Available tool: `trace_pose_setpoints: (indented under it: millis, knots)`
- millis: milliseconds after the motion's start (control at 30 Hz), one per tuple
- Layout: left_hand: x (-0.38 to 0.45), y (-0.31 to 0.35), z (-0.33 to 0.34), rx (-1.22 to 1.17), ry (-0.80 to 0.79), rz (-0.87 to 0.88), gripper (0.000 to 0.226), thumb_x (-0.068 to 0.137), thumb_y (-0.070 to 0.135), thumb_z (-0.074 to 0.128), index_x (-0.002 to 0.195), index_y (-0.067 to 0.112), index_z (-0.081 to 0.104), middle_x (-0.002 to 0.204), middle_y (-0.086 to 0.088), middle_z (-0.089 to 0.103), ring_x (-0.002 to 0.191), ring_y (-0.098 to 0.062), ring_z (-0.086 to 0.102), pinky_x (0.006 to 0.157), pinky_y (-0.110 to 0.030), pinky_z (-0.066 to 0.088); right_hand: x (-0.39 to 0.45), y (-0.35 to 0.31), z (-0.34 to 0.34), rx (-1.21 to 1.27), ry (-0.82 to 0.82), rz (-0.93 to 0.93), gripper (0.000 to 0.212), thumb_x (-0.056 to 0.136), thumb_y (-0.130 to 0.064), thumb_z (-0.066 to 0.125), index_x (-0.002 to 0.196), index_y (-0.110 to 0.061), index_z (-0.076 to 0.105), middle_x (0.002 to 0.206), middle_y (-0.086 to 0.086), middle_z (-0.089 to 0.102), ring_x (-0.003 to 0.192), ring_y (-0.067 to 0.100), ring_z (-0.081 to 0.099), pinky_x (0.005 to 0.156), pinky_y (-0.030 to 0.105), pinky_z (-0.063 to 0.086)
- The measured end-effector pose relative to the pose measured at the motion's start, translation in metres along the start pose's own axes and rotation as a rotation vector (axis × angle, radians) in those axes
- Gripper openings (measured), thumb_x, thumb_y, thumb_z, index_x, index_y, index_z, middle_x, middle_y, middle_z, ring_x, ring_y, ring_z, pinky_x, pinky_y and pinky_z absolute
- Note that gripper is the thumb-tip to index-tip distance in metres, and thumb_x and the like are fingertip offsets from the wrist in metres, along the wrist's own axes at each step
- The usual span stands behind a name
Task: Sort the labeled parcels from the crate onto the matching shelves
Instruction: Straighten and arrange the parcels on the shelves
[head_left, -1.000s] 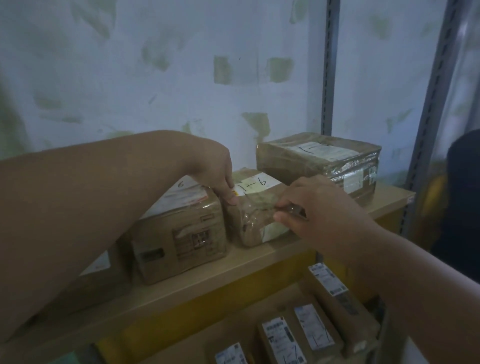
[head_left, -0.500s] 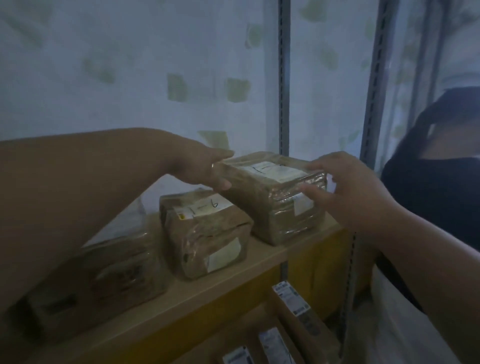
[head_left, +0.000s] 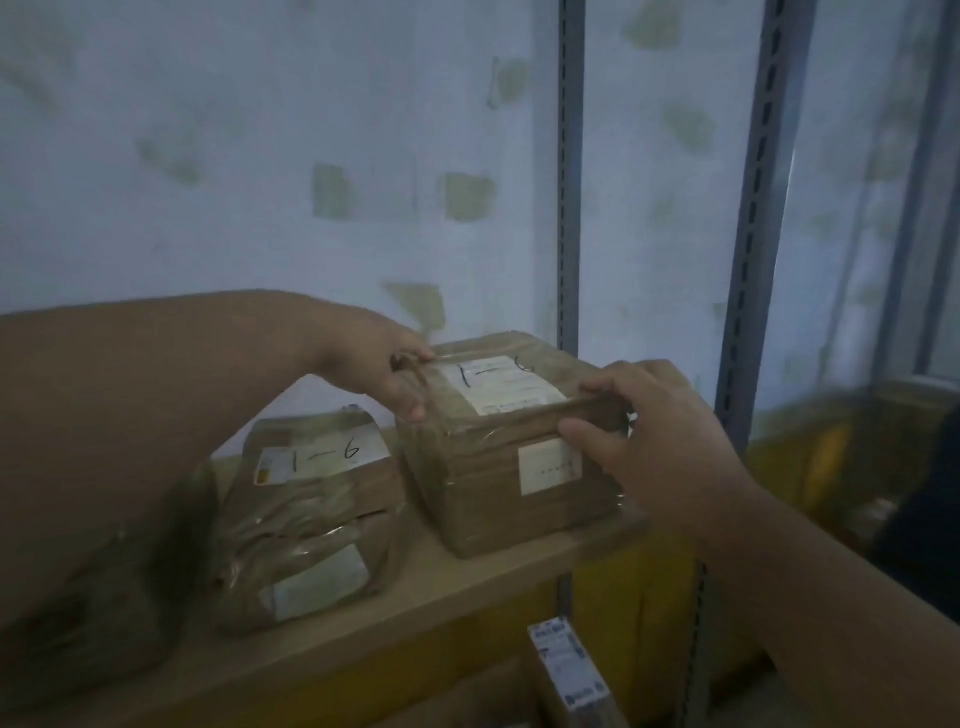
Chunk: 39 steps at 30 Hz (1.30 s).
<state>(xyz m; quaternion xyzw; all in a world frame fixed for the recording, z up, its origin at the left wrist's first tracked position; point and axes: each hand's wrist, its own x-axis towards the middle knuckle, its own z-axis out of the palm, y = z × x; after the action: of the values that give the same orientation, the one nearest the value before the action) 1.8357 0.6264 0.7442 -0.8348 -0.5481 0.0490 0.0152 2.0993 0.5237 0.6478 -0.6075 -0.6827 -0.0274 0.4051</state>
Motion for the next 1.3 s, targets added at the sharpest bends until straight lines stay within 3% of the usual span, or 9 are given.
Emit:
trace_pose_setpoints:
  millis: [367,500,567,667,833,1000,1100,1200,1300]
  knots:
    - [0.001,0.005,0.002,-0.045,0.007,-0.032,0.091,0.074,0.06,0.075,0.152,0.039,0.032,0.149,0.003,0.049,0.136,-0.018,0.046,0.114,-0.038,0.033,0.007,0.0,-0.006,0.013,-0.04,-0.008,0.036,0.084,-0.051,0.071,0.115,-0.035,0.06,0.115,-0.012,0.046,0.093,0.009,0.056,0.081,0.036,0.058]
    - [-0.011,0.011,-0.003,0.008,0.009,-0.071,0.1,0.069,0.069,0.072,0.154,0.041,0.028,0.151,0.005,0.046,0.135,-0.018,0.046,0.109,-0.035,0.035,0.011,-0.004,-0.018,-0.047,-0.064,-0.094,0.045,0.083,-0.059,0.067,0.121,-0.035,0.062,0.13,-0.015,0.044,0.113,0.004,0.042,0.093,0.03,0.048]
    - [-0.024,0.017,-0.007,0.018,0.064,-0.068,0.091,0.074,0.063,0.075,0.151,0.043,0.032,0.147,0.009,0.049,0.131,-0.014,0.049,0.102,-0.031,0.038,0.015,-0.012,-0.025,-0.03,-0.059,-0.165,0.054,0.083,-0.061,0.066,0.13,-0.036,0.056,0.135,-0.017,0.042,0.114,0.001,0.039,0.091,0.023,0.038]
    - [-0.053,0.03,-0.009,-0.003,0.167,-0.059,0.073,0.079,0.057,0.074,0.143,0.044,0.042,0.137,0.015,0.055,0.12,-0.007,0.054,0.094,-0.029,0.043,0.021,-0.029,-0.028,0.07,-0.025,-0.246,0.062,0.085,-0.058,0.067,0.138,-0.037,0.044,0.14,-0.017,0.042,0.12,0.002,0.044,0.092,0.021,0.036]
    - [-0.111,0.035,0.002,-0.05,0.308,-0.117,0.063,0.081,0.059,0.071,0.138,0.046,0.047,0.132,0.018,0.057,0.116,-0.003,0.055,0.099,-0.029,0.046,0.025,-0.069,-0.017,0.192,-0.021,-0.36,0.06,0.088,-0.055,0.064,0.139,-0.033,0.044,0.14,-0.014,0.045,0.124,0.005,0.046,0.096,0.023,0.039]
    - [-0.202,0.03,0.028,0.003,0.471,-0.198,0.059,0.086,0.06,0.064,0.14,0.048,0.044,0.14,0.027,0.047,0.128,0.0,0.044,0.105,-0.025,0.037,0.003,-0.123,-0.007,0.316,0.002,-0.43,0.053,0.089,-0.053,0.063,0.135,-0.032,0.047,0.133,-0.014,0.048,0.119,0.005,0.048,0.091,0.023,0.039]
    - [-0.266,0.022,0.058,-0.014,0.615,-0.253,0.055,0.086,0.062,0.061,0.137,0.049,0.047,0.137,0.026,0.051,0.126,-0.003,0.045,0.106,-0.032,0.04,-0.028,-0.167,-0.003,0.348,-0.024,-0.501,0.05,0.09,-0.055,0.06,0.133,-0.034,0.047,0.131,-0.017,0.048,0.118,0.003,0.048,0.09,0.024,0.041]
    - [-0.329,0.01,0.099,-0.041,0.742,-0.324,0.053,0.083,0.066,0.05,0.131,0.042,0.055,0.126,0.018,0.06,0.117,-0.008,0.052,0.098,-0.035,0.044,-0.072,-0.218,0.006,0.384,-0.076,-0.583,0.046,0.09,-0.053,0.06,0.13,-0.032,0.05,0.127,-0.018,0.051,0.116,0.002,0.05,0.088,0.022,0.04]
    - [-0.388,0.003,0.154,-0.112,0.823,-0.408,0.046,0.085,0.056,0.052,0.124,0.034,0.062,0.118,0.011,0.064,0.11,-0.013,0.056,0.092,-0.034,0.044,-0.131,-0.259,0.023,0.438,-0.161,-0.594,0.036,0.09,-0.049,0.062,0.122,-0.032,0.055,0.117,-0.018,0.054,0.108,0.002,0.051,0.085,0.022,0.043]
